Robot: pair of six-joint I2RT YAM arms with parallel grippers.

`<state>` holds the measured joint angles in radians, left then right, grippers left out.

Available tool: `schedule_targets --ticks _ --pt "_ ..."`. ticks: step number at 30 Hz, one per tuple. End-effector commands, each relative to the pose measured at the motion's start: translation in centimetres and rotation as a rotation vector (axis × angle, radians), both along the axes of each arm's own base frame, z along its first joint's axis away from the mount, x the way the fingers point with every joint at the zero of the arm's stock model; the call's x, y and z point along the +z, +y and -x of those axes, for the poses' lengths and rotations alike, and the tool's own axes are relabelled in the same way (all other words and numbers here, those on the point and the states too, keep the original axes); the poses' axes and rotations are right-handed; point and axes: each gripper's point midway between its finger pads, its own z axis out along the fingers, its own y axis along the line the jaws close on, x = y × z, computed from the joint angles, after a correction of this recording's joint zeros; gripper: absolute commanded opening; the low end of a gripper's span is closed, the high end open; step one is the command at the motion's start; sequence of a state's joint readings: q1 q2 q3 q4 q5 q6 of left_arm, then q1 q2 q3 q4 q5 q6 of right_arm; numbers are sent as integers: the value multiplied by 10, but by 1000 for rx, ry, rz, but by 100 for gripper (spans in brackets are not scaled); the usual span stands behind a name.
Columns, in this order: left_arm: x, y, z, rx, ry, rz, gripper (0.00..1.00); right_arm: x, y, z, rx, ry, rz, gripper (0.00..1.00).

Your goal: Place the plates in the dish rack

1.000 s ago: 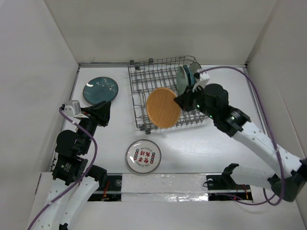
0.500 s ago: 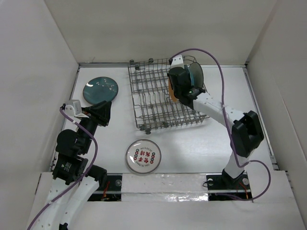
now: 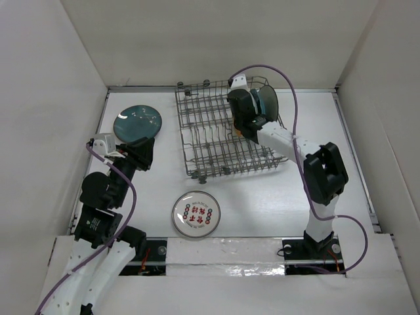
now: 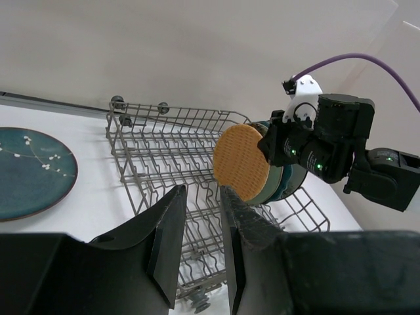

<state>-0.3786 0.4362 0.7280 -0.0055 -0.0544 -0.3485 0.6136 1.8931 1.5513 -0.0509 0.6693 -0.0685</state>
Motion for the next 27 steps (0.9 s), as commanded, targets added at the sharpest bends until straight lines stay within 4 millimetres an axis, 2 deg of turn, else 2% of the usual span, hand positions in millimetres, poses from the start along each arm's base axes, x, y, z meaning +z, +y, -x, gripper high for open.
schedule_targets --ticks 1,5,8,9,10,12,13,17,18,19,20,21,22,23,24,25,27 --pt "5 0 -3 7 -24 -4 24 32 8 -16 1 -99 -111 0" --pt "4 1 -3 11 -22 -5 24 23 2 -19 -9 -82 -133 0" --pt "5 1 -3 12 -26 -5 24 21 6 -17 4 -76 -170 7" --pt "5 1 -3 12 -24 -6 25 21 6 -17 2 -75 -175 11" --pt "6 2 -2 15 -27 -4 24 21 5 -16 -7 -76 -184 20" --pt "6 3 -2 19 -28 -5 24 30 3 -14 -11 -94 -202 31" --pt "7 3 -2 20 -31 -3 24 31 1 -12 -16 -97 -204 43" --pt "5 3 -2 19 -27 -5 25 53 -5 2 -24 -134 -223 57" --pt "6 2 -2 16 -29 -7 24 69 -9 8 -18 -160 -244 58" --pt "6 2 -2 15 -28 -8 24 75 -9 12 -13 -168 -265 61" --pt "6 2 -2 14 -26 -7 24 80 -2 19 21 -169 -292 63" --pt "6 2 -2 14 -27 -6 24 75 4 27 49 -153 -314 64" --pt "6 2 -2 16 -29 -7 24 89 15 41 111 -161 -389 64" --pt "6 3 -2 19 -30 -6 25 89 22 51 148 -152 -420 61" --pt "6 3 -1 21 -30 -5 25 70 30 66 189 -115 -436 53" --pt "6 4 -1 25 -30 -5 25 80 44 89 255 -117 -499 24" --pt "6 4 -2 27 -30 -4 24 70 77 124 440 -57 -564 1"
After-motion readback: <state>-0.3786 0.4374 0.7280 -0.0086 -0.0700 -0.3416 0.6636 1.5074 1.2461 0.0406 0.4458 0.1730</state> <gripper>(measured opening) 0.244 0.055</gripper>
